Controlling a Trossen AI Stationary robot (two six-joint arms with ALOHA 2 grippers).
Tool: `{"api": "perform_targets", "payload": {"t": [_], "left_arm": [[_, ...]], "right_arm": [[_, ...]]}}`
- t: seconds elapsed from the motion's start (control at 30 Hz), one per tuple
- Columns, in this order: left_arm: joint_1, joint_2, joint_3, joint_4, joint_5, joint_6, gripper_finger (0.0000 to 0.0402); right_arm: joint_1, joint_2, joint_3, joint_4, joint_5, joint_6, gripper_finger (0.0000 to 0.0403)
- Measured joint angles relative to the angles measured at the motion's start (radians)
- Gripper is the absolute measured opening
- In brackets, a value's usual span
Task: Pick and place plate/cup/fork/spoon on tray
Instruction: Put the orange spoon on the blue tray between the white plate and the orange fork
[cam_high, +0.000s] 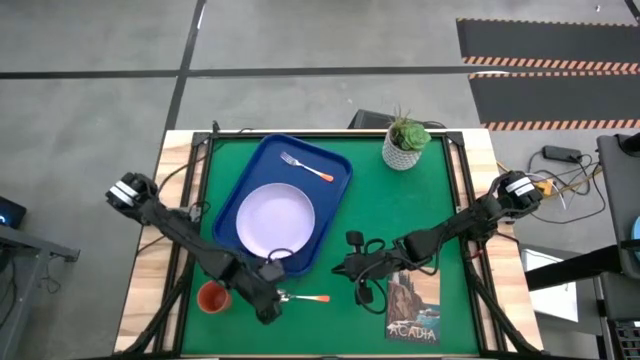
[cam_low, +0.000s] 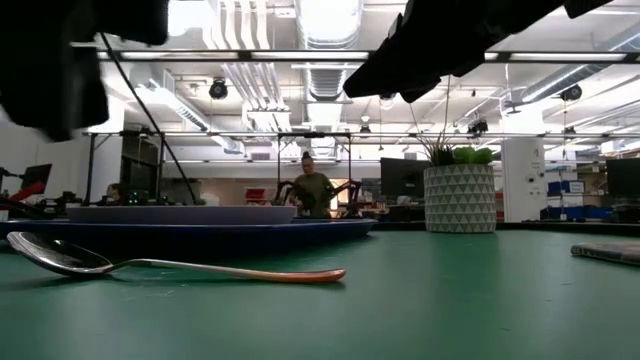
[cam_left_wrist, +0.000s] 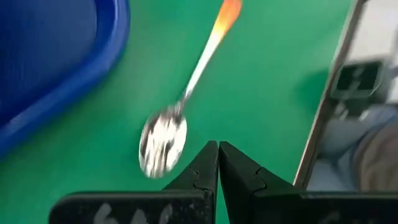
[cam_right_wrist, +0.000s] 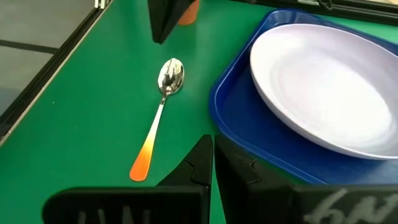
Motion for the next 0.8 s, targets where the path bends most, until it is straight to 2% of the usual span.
{"api": "perform_targets", "payload": {"t": [0.17, 0.43, 0.53, 0.8], "left_arm": [[-0.025, 0.052, 0.092, -0.139, 0.022, -0.002, 0.0], [-0.028, 0.048, 0.117, -0.155, -0.004, 0.004, 0.0], [-0.029, 0.042, 0.112, -0.155, -0.026, 0.007, 0.0], [-0.03, 0.027, 0.115, -0.152, -0.079, -0.001, 0.0]], "right_arm": [[0.0, 0.0, 0.001, 0.024, 0.0, 0.03, 0.0009], [0.014, 0.021, 0.002, 0.092, 0.0, 0.064, 0.0009], [0.027, 0.064, 0.006, 0.162, -0.01, 0.056, 0.0009], [0.037, 0.214, 0.139, 0.153, -0.017, 0.027, 0.0009]]}}
